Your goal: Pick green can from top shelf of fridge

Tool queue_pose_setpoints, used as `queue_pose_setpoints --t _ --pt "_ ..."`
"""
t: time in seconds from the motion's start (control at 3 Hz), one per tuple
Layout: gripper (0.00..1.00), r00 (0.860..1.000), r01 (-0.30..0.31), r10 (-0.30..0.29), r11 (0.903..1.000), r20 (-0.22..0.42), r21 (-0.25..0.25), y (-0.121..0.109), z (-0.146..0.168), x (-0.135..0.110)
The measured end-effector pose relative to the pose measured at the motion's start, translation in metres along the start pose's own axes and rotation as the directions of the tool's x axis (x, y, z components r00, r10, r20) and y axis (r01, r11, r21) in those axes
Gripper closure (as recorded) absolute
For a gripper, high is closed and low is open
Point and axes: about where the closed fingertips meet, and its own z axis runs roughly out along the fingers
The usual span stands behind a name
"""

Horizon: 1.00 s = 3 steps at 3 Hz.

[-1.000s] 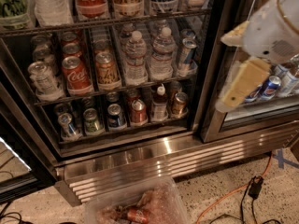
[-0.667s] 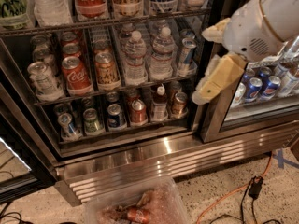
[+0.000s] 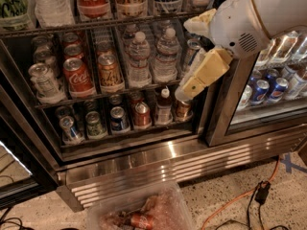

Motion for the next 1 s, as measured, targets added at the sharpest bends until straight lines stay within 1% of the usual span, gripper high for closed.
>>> queue_pose_setpoints --t 0.33,0.67,1.0 --pt "0.0 0.998 0.028 -0.027 0.9996 0.054 -0.006 -0.004 0.025 -0.021" --pt "0.0 0.987 0.082 -0.08 0.9966 0.139 -0.01 -0.009 0.059 -0.056" --pt "0.0 0.97 0.109 -0.099 0.9936 0.221 -0.031 -0.007 0.089 -0.082"
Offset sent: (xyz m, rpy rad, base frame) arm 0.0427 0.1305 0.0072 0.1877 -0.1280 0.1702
